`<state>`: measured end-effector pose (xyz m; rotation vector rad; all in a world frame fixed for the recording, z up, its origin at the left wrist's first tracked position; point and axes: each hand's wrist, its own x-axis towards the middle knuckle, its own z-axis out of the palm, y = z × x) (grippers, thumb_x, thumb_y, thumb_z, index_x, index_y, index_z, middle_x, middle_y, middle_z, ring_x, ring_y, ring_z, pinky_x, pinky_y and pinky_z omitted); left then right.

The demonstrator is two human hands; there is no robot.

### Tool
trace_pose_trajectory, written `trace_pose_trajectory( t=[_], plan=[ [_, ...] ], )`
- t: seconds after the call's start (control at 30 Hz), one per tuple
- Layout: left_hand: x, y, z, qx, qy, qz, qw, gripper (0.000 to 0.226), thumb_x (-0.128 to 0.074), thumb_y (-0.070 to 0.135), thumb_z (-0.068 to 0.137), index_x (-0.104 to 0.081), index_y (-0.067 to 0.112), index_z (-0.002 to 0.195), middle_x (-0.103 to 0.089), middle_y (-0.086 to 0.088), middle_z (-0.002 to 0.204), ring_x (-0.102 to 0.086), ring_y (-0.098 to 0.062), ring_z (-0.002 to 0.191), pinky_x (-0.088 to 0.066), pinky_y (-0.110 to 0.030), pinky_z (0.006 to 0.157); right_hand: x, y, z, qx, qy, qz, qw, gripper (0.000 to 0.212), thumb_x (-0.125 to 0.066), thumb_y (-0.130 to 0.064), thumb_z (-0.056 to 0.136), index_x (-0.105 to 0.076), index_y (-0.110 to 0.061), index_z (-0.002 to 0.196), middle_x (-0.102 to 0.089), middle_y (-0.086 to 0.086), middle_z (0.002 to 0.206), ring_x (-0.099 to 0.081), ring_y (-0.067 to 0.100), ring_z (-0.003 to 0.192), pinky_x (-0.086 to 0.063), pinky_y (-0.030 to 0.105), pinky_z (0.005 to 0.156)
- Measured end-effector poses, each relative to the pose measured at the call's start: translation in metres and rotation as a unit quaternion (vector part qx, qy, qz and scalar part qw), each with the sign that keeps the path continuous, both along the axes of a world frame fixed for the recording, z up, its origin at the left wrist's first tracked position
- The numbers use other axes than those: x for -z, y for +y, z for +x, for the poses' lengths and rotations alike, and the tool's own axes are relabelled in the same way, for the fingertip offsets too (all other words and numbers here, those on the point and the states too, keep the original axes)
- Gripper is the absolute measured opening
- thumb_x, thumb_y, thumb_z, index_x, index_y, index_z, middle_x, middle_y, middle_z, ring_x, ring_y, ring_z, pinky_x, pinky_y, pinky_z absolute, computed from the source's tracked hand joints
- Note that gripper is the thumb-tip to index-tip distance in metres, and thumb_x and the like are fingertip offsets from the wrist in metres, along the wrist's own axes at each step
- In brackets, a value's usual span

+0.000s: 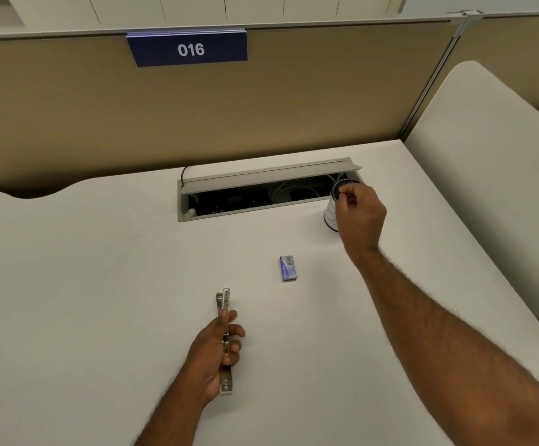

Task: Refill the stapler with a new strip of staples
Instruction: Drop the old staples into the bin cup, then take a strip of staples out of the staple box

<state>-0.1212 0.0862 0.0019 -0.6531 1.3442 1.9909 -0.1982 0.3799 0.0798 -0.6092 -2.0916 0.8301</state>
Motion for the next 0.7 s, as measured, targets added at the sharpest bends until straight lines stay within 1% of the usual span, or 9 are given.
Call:
trace_pose_trajectory(
  t=[0.1, 0.17, 0.23, 0.33, 0.43, 0.53, 0.6, 0.63, 0.7],
  plan=[
    [-0.001, 0.004, 0.003, 0.037, 0.042, -0.055, 0.997, 0.027, -0.045, 0.035, 0.099, -0.057, 0.012, 0.108, -0.069, -0.009, 0.075, -0.050, -0.014, 0.042, -0.035, -0.020, 0.036, 0.024, -0.024, 0.014, -0.041, -0.035, -0.025, 0.998, 0.012, -0.060, -0.001, 0.082, -0.069, -0.004, 0.089, -0.069, 0.012, 0.083, -0.060, 0.018, 0.071, -0.049, 0.025, 0.070],
    [-0.002, 0.007, 0.005, 0.075, 0.070, -0.112, 0.988, 0.025, -0.041, 0.035, 0.101, -0.052, 0.014, 0.107, -0.072, -0.011, 0.083, -0.053, -0.016, 0.045, -0.040, -0.024, 0.040, 0.043, -0.037, 0.024, -0.082, -0.102, -0.051, 0.990, 0.012, -0.063, -0.003, 0.081, -0.069, -0.005, 0.092, -0.069, 0.011, 0.085, -0.060, 0.020, 0.074, -0.043, 0.020, 0.069],
    [-0.003, 0.010, 0.007, 0.090, 0.086, -0.154, 0.980, 0.025, -0.039, 0.036, 0.101, -0.049, 0.013, 0.104, -0.072, -0.014, 0.087, -0.055, -0.017, 0.046, -0.044, -0.026, 0.042, 0.063, -0.047, 0.033, -0.126, -0.195, -0.069, 0.970, 0.018, -0.067, -0.010, 0.082, -0.066, -0.008, 0.100, -0.068, 0.009, 0.094, -0.061, 0.021, 0.080, -0.041, 0.021, 0.072],
    [-0.004, 0.012, 0.007, 0.048, 0.074, -0.156, 0.984, 0.030, -0.045, 0.034, 0.099, -0.050, 0.005, 0.098, -0.064, -0.015, 0.080, -0.055, -0.020, 0.047, -0.049, -0.027, 0.043, 0.082, -0.057, 0.042, -0.173, -0.312, -0.075, 0.931, 0.037, -0.070, -0.019, 0.082, -0.059, -0.011, 0.117, -0.061, 0.009, 0.116, -0.058, 0.022, 0.101, -0.044, 0.027, 0.084],
    [-0.004, 0.013, 0.005, 0.022, 0.083, -0.210, 0.974, 0.033, -0.052, 0.032, 0.097, -0.056, -0.001, 0.092, -0.051, -0.011, 0.073, -0.057, -0.023, 0.055, -0.054, -0.028, 0.051, 0.086, -0.064, 0.047, -0.228, -0.379, -0.046, 0.896, 0.063, -0.072, -0.022, 0.080, -0.044, -0.014, 0.136, -0.045, 0.007, 0.139, -0.042, 0.026, 0.125, -0.040, 0.034, 0.099],
    [-0.003, 0.011, 0.002, 0.051, 0.117, -0.277, 0.952, 0.030, -0.054, 0.030, 0.096, -0.061, 0.005, 0.081, -0.052, -0.005, 0.066, -0.055, -0.018, 0.057, -0.057, -0.034, 0.064, 0.085, -0.069, 0.045, -0.266, -0.403, 0.010, 0.875, 0.071, -0.069, -0.018, 0.084, -0.033, -0.014, 0.145, -0.034, 0.005, 0.150, -0.032, 0.027, 0.134, -0.038, 0.038, 0.106],
    [-0.001, 0.010, 0.001, 0.095, 0.155, -0.339, 0.923, 0.025, -0.054, 0.029, 0.095, -0.062, 0.014, 0.078, -0.056, 0.000, 0.066, -0.053, -0.018, 0.060, -0.049, -0.030, 0.061, 0.084, -0.071, 0.042, -0.273, -0.407, 0.026, 0.872, 0.067, -0.066, -0.016, 0.087, -0.033, -0.014, 0.145, -0.036, 0.005, 0.150, -0.031, 0.026, 0.135, -0.037, 0.036, 0.106],
    [-0.001, 0.009, 0.001, 0.109, 0.172, -0.363, 0.909, 0.018, -0.054, 0.027, 0.094, -0.064, 0.019, 0.082, -0.061, 0.002, 0.070, -0.056, -0.019, 0.064, -0.046, -0.028, 0.061, 0.084, -0.072, 0.042, -0.273, -0.407, 0.031, 0.871, 0.065, -0.066, -0.016, 0.087, -0.035, -0.013, 0.144, -0.037, 0.005, 0.148, -0.032, 0.025, 0.134, -0.037, 0.035, 0.105],
    [-0.002, 0.010, 0.002, 0.119, 0.186, -0.375, 0.900, 0.010, -0.055, 0.021, 0.093, -0.064, 0.025, 0.095, -0.069, 0.002, 0.082, -0.064, -0.021, 0.076, -0.050, -0.029, 0.066, 0.084, -0.073, 0.043, -0.272, -0.405, 0.037, 0.872, 0.062, -0.065, -0.015, 0.088, -0.037, -0.013, 0.143, -0.040, 0.005, 0.146, -0.034, 0.025, 0.132, -0.039, 0.034, 0.104]
  ],
)
